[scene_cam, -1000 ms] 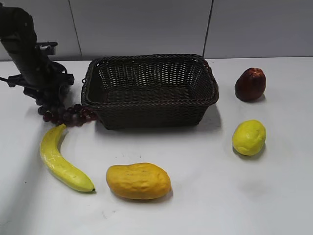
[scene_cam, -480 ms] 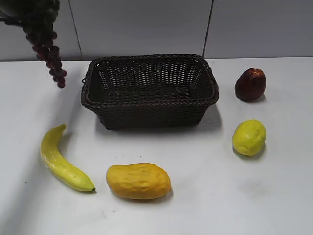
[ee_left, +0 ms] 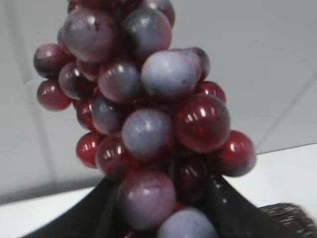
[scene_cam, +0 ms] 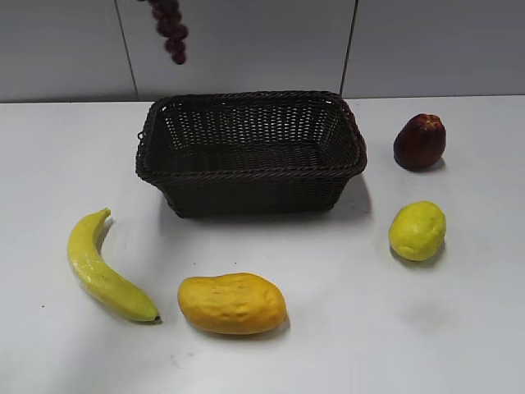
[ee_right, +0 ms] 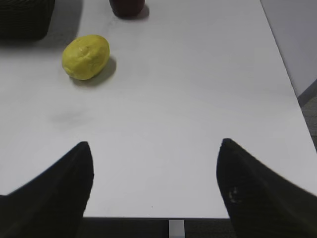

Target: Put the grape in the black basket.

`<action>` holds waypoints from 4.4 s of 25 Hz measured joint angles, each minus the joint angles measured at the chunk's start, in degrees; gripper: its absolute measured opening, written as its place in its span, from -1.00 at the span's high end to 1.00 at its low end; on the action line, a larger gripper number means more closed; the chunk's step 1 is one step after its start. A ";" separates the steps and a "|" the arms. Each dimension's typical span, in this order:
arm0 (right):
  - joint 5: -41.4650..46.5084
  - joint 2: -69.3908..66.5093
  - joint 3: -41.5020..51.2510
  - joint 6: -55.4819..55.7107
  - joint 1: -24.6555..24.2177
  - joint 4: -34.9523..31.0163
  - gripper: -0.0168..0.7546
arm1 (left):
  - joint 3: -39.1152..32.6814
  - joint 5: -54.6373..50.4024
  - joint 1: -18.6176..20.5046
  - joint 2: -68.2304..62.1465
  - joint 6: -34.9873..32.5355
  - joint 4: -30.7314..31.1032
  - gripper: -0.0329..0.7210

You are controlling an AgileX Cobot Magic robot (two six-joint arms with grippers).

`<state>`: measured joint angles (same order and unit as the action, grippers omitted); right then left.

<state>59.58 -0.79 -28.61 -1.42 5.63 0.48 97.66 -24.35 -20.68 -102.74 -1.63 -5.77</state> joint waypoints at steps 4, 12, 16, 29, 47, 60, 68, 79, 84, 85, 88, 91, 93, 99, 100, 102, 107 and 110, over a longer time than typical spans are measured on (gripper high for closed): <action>0.00 0.00 0.00 0.00 0.00 0.00 -0.57 | 0.00 4.77 -5.69 -0.35 0.00 0.06 0.10; 0.00 0.00 0.00 0.00 0.00 0.00 -0.57 | 0.00 10.16 -13.55 -5.24 0.00 2.39 0.11; 0.00 0.00 0.00 0.00 0.00 0.00 -0.57 | 0.00 8.93 -14.76 -8.69 0.00 3.44 0.11; 0.00 0.00 0.00 0.00 0.00 0.00 -0.57 | 0.00 -10.39 -14.75 -16.57 0.00 5.77 0.11; 0.00 0.00 0.00 0.00 0.00 0.00 -0.57 | 0.00 -19.09 -10.10 -9.32 0.00 2.78 -0.80; 0.00 0.00 0.00 0.00 0.00 0.00 -0.57 | 0.05 -44.63 9.92 -8.37 0.00 -0.98 -0.63; 0.00 0.00 0.00 0.00 0.00 0.00 -0.57 | 0.05 -45.18 14.99 -8.36 -0.37 6.36 -0.62; 0.00 0.00 0.00 0.00 0.00 0.00 -0.57 | 0.05 -45.29 17.12 -4.21 -0.59 5.77 -0.61; 0.00 0.00 0.00 0.00 0.00 0.00 -0.57 | -3.27 -45.14 17.23 1.24 -0.59 5.44 -0.61; 0.00 0.00 0.00 0.00 0.00 0.00 -0.57 | -4.82 -45.14 17.23 2.61 -0.59 5.77 -0.61; 0.00 0.00 0.00 0.00 0.00 0.00 -0.57 | -11.90 -45.23 17.23 6.58 -0.64 7.11 -0.61; 0.00 0.00 0.00 0.00 0.00 0.00 -0.57 | -19.34 -45.31 17.23 11.02 -0.63 7.70 -0.61; 0.00 0.00 0.00 0.00 0.00 0.00 -0.57 | -24.03 -45.31 17.23 14.34 -0.63 7.91 -0.61; 0.00 0.00 0.00 0.00 0.00 0.00 -0.57 | -36.72 -45.40 17.23 25.52 -0.63 7.94 -0.60; 0.00 0.00 0.00 0.00 0.00 0.00 -0.57 | -38.54 -45.34 17.23 27.18 -0.63 7.94 -0.60; 0.00 0.00 0.00 0.00 0.00 0.00 -0.57 | -41.84 -45.40 17.23 31.21 -0.63 7.94 -0.60; 0.00 0.00 0.00 0.00 0.00 0.00 -0.57 | -48.08 -45.06 17.23 41.12 -0.65 7.94 -0.60; 0.00 0.00 0.00 0.00 0.00 0.00 -0.57 | -52.03 -43.62 17.23 48.33 -0.65 7.94 -0.60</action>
<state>59.58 -0.79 -28.61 -1.42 5.63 0.48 45.63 -67.96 -3.45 -54.41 -2.28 2.17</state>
